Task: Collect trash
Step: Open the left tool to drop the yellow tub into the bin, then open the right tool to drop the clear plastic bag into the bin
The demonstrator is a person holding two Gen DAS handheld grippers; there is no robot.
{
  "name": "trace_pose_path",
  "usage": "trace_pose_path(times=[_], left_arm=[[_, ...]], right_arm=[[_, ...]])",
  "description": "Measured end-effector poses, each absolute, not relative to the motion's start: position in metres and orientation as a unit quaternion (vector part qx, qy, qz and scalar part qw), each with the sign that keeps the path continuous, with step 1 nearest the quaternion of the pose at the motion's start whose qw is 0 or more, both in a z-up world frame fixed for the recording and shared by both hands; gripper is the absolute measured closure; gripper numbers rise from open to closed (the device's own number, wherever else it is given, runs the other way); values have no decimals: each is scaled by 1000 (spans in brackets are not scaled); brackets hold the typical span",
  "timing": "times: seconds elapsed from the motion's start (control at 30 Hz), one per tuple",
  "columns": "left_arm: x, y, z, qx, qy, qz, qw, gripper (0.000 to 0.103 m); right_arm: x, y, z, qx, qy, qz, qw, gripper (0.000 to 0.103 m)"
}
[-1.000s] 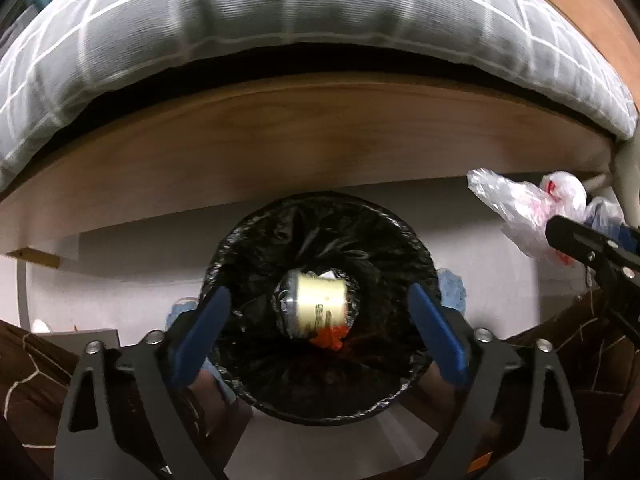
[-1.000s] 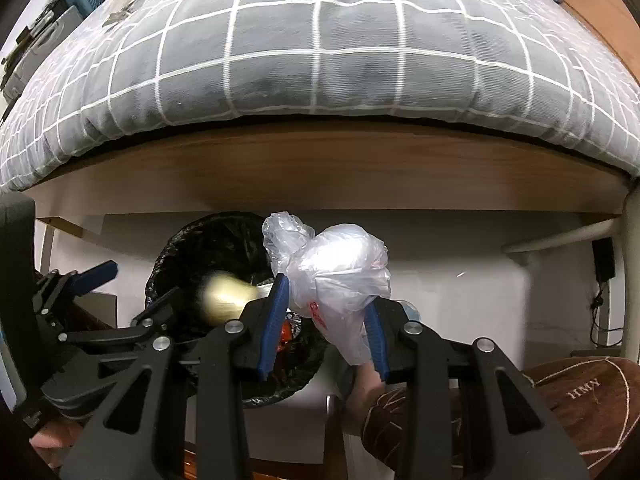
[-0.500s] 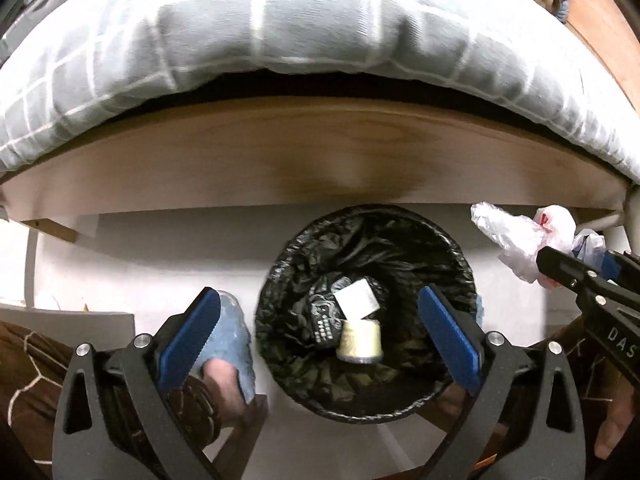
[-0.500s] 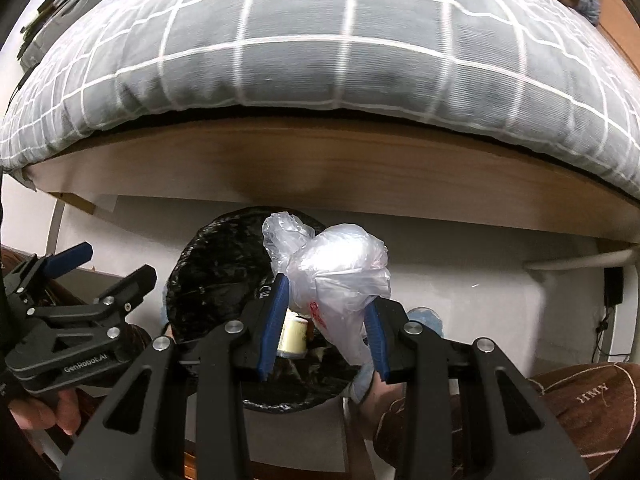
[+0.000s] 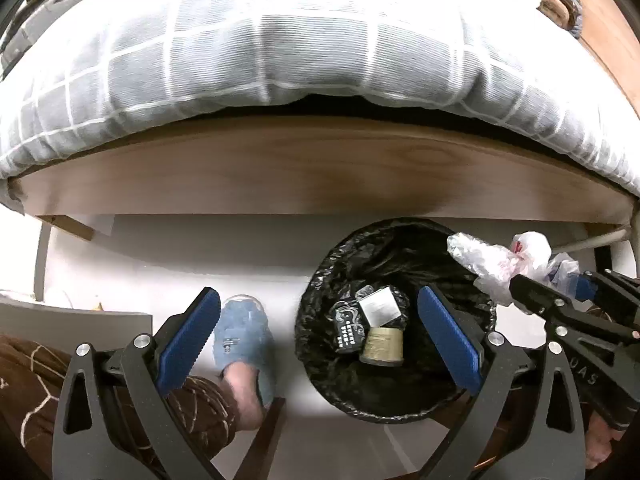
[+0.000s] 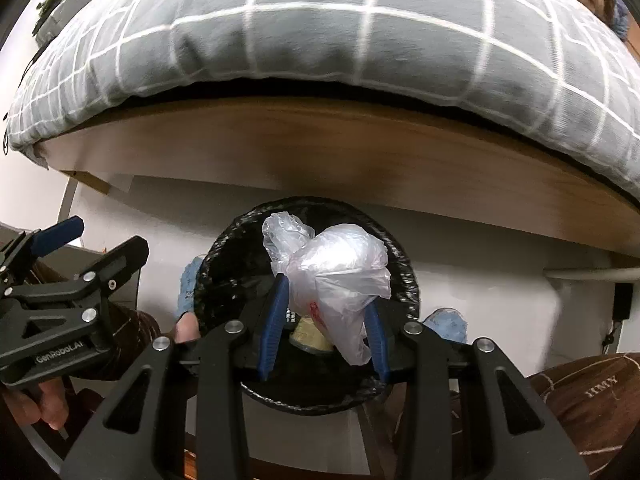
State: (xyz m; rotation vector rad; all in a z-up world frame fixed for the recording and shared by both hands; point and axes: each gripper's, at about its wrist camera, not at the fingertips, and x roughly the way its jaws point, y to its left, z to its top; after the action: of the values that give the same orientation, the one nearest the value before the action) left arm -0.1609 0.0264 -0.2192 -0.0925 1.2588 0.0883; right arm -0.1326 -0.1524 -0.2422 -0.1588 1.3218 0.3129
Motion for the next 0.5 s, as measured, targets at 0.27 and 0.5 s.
trace_pose_path(times=[0.27,0.5], left_arm=[[-164,46,-223,-52,594,56,801,6],[-164,53,-223,-56,594,69,800,6]], right_arm=[[-134,-134,-257,-85,626,161,758,67],[-137,-125,-260,-93,625,165,757,62]])
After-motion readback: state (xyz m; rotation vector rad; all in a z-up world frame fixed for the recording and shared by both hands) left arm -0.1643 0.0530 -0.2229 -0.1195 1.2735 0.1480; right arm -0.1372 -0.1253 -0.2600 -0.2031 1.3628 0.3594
